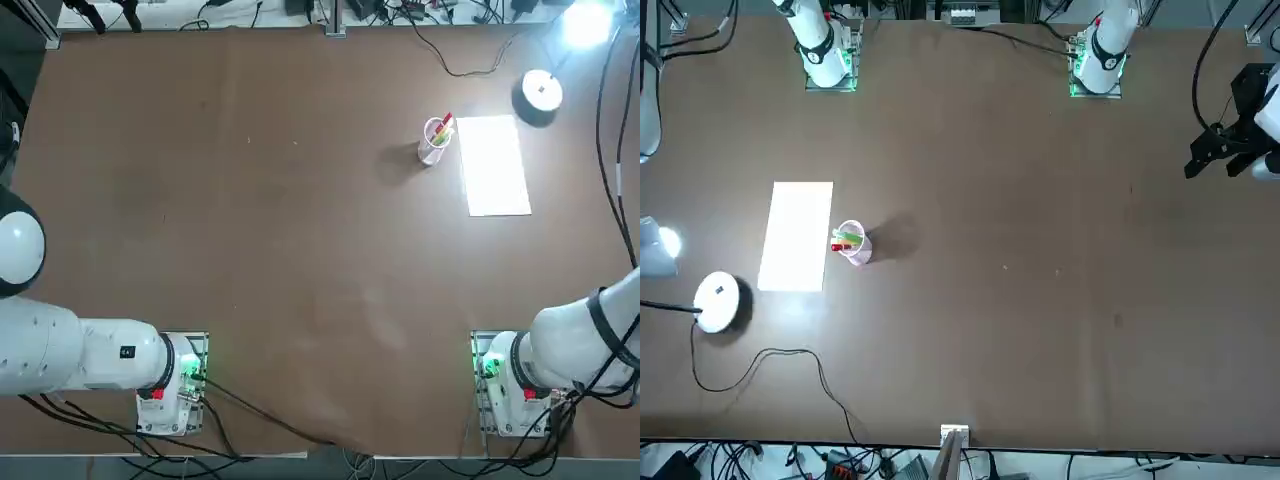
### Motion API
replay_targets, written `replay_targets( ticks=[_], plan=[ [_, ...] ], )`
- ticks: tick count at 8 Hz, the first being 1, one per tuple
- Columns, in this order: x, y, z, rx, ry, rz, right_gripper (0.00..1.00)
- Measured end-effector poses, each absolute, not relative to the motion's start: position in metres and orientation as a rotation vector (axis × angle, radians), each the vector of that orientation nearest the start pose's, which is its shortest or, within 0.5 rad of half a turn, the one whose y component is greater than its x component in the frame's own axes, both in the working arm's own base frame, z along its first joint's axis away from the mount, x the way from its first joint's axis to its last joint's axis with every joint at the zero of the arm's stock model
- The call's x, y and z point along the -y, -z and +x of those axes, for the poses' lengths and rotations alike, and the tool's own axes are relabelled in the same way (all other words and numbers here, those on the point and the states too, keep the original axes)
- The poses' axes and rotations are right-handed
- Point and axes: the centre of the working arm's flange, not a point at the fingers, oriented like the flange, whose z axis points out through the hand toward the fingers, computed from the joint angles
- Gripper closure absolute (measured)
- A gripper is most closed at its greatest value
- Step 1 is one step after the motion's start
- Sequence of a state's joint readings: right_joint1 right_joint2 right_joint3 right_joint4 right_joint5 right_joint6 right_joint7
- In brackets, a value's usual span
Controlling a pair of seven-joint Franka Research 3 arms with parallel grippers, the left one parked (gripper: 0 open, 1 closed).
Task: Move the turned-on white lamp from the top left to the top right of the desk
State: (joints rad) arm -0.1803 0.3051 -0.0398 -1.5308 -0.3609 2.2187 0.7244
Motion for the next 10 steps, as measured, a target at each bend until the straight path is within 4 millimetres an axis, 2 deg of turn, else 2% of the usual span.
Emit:
replay_targets(
  ticks=[3, 6, 10],
  plan=[
    [0.156, -0.5, 0.666, -1.265, 0.688, -3.059, 0.27],
    [0.151, -0.485, 0.663, -1.323, 0.66, -3.05, 0.27],
    [0.142, -0.483, 0.665, -1.392, 0.746, -3.03, 0.27]
  ],
)
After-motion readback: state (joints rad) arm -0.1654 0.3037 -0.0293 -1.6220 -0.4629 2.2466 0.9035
